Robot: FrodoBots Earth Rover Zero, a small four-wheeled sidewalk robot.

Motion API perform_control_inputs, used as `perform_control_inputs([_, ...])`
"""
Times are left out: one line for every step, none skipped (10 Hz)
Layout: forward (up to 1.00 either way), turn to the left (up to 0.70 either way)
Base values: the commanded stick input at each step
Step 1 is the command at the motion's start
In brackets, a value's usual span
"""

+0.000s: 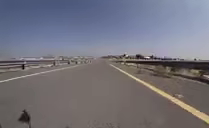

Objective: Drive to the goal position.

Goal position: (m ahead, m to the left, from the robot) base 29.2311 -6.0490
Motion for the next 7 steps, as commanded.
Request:
perform_control_inputs([1.0,0.0])
perform_control_inputs([1.0,0.0])
perform_control_inputs([1.0,0.0])
perform_control_inputs([1.0,0.0])
perform_control_inputs([1.0,0.0])
perform_control_inputs([1.0,0.0])
perform_control_inputs([1.0,0.0])
